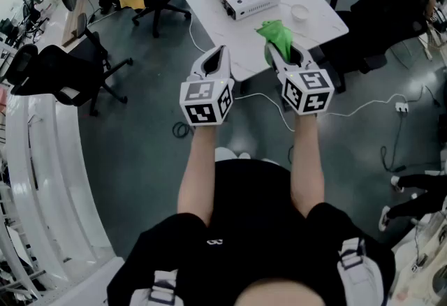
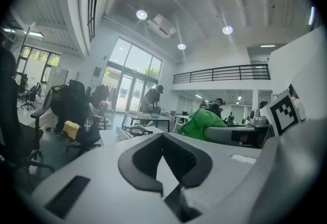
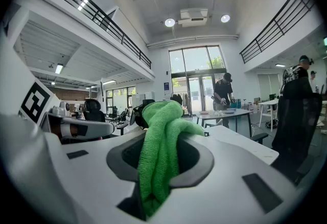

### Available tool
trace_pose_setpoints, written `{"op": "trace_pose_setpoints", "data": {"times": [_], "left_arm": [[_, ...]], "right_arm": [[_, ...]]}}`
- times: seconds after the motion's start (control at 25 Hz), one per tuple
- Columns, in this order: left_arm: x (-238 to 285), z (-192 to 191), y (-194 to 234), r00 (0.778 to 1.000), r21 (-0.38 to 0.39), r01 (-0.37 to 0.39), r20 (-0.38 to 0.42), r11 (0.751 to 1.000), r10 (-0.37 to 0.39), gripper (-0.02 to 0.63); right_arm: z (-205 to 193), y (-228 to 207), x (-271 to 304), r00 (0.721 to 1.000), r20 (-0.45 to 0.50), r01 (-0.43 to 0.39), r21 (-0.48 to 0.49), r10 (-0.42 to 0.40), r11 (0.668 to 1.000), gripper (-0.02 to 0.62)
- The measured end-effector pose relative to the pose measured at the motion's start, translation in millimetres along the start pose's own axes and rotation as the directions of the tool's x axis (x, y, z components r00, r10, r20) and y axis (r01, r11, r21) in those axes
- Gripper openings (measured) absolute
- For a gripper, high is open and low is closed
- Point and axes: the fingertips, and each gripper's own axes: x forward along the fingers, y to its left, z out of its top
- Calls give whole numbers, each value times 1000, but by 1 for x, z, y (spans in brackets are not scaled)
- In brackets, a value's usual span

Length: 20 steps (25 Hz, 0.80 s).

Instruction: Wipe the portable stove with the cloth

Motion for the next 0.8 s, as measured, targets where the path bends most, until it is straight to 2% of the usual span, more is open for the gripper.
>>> {"op": "trace_pose_setpoints", "data": {"times": [0.2, 0.4, 0.8], "left_arm": [[1, -2, -2, 1000, 3, 6, -9, 1000, -6, -3], [6, -2, -5, 1000, 6, 8, -15, 1000, -8, -3], [18, 4, -15, 1000, 13, 21, -3, 1000, -21, -3]], "right_arm": [[1, -2, 1, 1000, 2, 2, 3, -2, 1000, 84], [0, -15, 0, 999, 14, 29, 70, -30, 997, 83], [8, -35, -2, 998, 24, 58, 56, -60, 997, 83]]}}
